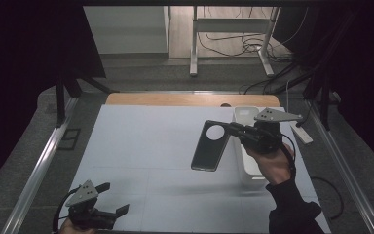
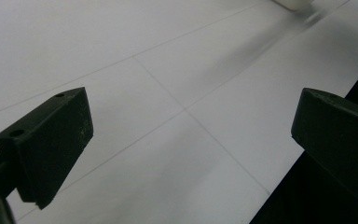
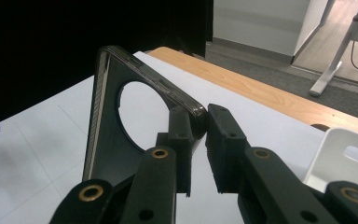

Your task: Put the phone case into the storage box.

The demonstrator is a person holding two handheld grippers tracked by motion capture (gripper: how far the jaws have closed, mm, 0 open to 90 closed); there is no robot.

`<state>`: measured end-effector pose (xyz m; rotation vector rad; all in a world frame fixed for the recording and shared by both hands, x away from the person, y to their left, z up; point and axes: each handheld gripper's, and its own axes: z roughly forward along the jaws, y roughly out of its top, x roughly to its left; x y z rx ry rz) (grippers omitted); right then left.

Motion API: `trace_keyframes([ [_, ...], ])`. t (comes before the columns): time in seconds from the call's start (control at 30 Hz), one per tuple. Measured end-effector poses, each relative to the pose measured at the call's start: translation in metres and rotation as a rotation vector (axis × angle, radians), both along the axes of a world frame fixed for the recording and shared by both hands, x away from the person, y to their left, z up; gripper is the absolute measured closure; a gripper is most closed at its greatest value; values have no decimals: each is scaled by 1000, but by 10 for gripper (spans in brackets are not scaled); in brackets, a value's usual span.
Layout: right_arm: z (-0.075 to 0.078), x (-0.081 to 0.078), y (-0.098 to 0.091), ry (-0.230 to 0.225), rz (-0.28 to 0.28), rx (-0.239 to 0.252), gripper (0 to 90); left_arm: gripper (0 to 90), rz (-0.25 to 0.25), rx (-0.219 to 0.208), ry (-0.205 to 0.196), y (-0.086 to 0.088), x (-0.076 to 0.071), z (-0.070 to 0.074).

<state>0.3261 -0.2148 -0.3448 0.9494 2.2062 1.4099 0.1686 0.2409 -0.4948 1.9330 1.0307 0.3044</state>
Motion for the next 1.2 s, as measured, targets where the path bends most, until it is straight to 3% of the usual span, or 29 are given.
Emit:
trace_keyframes([
  [0.4,10,11,-11,-28,-36,-7,800,0,56,59,12,8,-8,-5],
  [0.67,16,20,-22,-50,-70,-25,800,0,62,66,34,9,-9,-8],
  [1.2,25,38,-44,-77,-123,-46,800,0,70,64,27,9,-10,-8],
])
